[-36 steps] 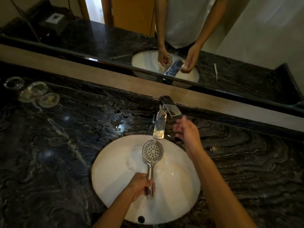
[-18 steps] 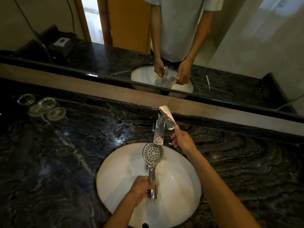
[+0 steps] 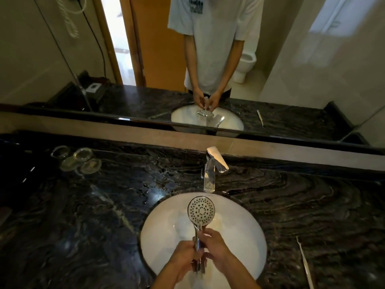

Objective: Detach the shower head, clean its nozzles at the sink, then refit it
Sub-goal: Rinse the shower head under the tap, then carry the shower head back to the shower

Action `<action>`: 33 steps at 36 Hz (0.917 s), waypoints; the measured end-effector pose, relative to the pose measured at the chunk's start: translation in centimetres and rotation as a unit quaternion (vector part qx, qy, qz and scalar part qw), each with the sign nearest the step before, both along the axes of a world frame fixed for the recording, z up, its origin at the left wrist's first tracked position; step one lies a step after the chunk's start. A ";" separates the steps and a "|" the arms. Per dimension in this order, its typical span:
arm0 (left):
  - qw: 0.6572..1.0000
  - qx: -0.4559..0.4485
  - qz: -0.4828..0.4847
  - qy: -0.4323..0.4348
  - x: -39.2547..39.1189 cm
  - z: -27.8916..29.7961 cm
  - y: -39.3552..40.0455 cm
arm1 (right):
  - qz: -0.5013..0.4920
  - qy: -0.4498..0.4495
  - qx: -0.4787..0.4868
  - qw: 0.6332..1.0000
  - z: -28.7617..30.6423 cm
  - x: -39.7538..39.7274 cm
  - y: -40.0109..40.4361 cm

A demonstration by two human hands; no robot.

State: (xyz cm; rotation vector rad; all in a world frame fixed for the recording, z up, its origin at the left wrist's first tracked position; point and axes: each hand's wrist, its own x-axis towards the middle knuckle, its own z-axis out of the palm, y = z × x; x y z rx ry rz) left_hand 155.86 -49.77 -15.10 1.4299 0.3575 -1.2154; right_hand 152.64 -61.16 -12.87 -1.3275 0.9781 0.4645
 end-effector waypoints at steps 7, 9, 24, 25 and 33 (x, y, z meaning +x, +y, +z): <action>0.998 -0.046 -0.034 -0.029 -0.2 1.0 1.6 | -0.033 -0.063 -0.048 0.996 1.6 -0.6 1.1; 0.997 -0.061 -0.042 -0.029 -0.1 1.4 1.6 | -0.044 -0.087 -0.061 0.993 2.2 -0.8 1.1; 0.982 -0.062 -0.093 -0.155 0.4 8.0 -1.8 | -0.067 -0.241 -0.094 0.964 8.8 -0.5 -2.4; 0.979 -0.063 -0.092 -0.173 0.5 8.5 -2.0 | -0.064 -0.250 -0.089 0.962 9.4 -0.4 -2.7; 0.954 -0.103 -0.065 -0.273 1.6 14.3 -4.7 | -0.036 -0.354 -0.069 0.932 15.3 0.1 -5.8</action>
